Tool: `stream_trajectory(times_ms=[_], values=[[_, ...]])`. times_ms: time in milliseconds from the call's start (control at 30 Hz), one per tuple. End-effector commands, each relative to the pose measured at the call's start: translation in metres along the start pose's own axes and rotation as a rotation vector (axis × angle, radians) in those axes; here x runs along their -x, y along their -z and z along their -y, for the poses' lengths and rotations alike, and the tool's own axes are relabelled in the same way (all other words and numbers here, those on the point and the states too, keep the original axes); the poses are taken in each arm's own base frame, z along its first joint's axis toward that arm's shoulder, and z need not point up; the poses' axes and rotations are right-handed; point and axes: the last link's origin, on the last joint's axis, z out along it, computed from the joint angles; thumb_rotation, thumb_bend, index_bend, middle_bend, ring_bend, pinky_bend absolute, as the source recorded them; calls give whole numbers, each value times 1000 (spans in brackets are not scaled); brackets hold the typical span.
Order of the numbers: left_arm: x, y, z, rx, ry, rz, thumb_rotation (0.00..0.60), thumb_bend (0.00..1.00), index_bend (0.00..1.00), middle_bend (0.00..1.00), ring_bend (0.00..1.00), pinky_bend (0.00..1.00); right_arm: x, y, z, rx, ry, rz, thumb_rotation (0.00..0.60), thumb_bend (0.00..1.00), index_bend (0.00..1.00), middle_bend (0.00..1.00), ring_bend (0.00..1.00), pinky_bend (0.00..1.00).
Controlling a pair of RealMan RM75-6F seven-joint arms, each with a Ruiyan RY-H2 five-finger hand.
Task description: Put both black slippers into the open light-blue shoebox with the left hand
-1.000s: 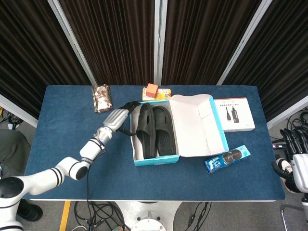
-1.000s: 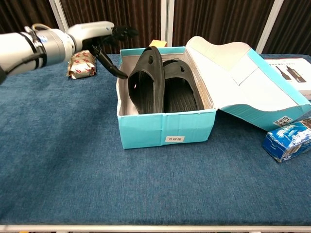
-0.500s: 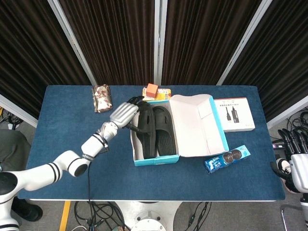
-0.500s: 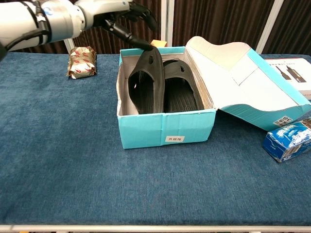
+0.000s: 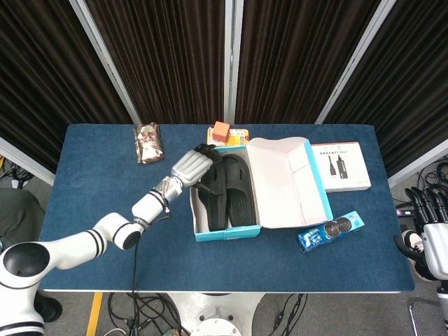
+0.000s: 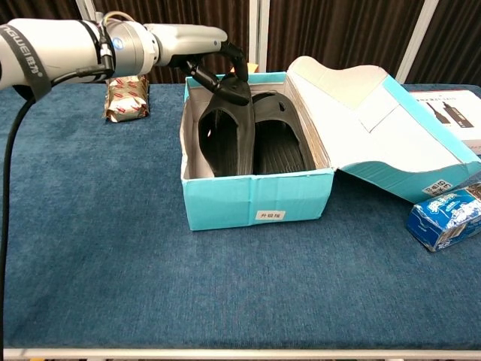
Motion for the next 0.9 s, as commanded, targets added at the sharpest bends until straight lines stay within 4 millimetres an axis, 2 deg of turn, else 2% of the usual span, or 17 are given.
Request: stream_trajectory(times_ms=[33,400,900], values=[[6,-1,2,-20,2,25,237,0,270,207,34,88,0,0,0,-3,-2,0,600,160,0,83,0,30],[13,11,18,-87,28,35,241,0,275,219,34,94,1,-2,3,-11,-3,2,600,160,0,83,0,30],[37,11,17,-122,49,53,241,0,271,219,34,99,0,3,4,-8,-3,-3,600,160,0,83,0,30]])
